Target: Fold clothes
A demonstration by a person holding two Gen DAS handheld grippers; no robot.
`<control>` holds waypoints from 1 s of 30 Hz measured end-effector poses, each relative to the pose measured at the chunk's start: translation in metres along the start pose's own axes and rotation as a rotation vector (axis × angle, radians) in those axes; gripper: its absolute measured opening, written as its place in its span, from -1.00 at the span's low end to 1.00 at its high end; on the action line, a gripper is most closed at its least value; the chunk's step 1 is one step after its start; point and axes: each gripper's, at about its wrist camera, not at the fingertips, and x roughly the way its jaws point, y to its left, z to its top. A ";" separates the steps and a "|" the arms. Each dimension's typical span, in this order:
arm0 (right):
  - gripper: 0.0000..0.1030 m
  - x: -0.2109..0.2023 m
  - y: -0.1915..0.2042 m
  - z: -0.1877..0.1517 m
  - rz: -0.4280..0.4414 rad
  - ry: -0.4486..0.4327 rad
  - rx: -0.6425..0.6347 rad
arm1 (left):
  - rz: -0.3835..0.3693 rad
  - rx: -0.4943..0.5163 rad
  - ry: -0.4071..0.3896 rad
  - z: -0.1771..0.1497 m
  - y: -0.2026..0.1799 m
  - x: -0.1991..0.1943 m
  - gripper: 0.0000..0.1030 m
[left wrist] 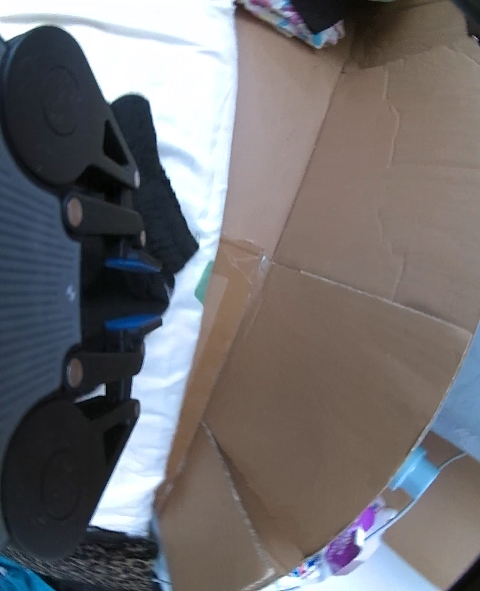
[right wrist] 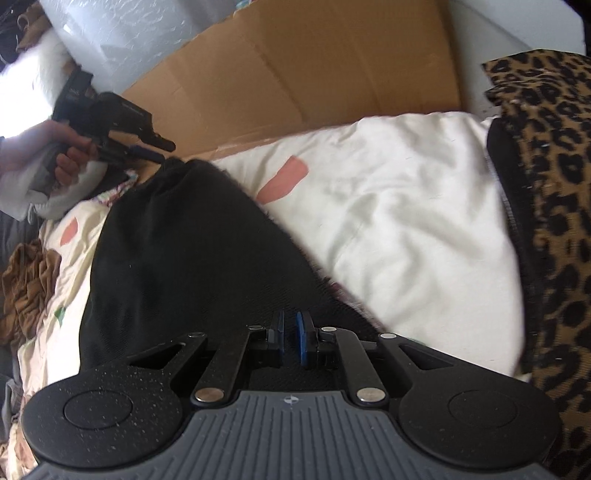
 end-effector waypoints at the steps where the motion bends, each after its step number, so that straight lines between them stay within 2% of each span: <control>1: -0.88 0.003 0.000 0.000 -0.003 0.004 0.002 | 0.008 0.009 0.006 -0.001 0.002 0.001 -0.49; 4: -0.88 0.015 -0.004 0.001 -0.033 0.009 0.018 | 0.048 0.027 0.030 -0.004 0.010 0.008 -0.54; 6: -0.81 0.022 -0.008 0.002 -0.068 0.007 0.024 | 0.068 0.067 0.030 -0.005 0.013 0.014 -0.60; 10: -0.81 0.028 -0.016 0.007 -0.090 -0.002 0.052 | 0.063 0.049 0.014 -0.003 0.021 0.022 -0.60; 16: -0.83 0.029 -0.019 0.009 -0.094 -0.002 0.053 | 0.079 0.088 0.004 0.000 0.020 0.035 -0.59; 21: -0.81 0.020 -0.020 0.010 -0.131 -0.020 0.078 | 0.094 0.132 -0.003 0.000 0.013 0.023 -0.56; 24: -0.78 0.011 -0.020 0.008 -0.145 -0.033 0.093 | 0.096 0.152 -0.024 -0.004 0.009 0.011 -0.32; 26: -0.75 0.003 -0.019 0.007 -0.144 -0.050 0.093 | 0.087 0.162 -0.051 -0.010 0.006 -0.003 -0.28; 30: -0.51 -0.011 -0.017 0.005 -0.125 -0.063 0.082 | 0.075 0.161 -0.059 -0.026 0.009 -0.025 -0.28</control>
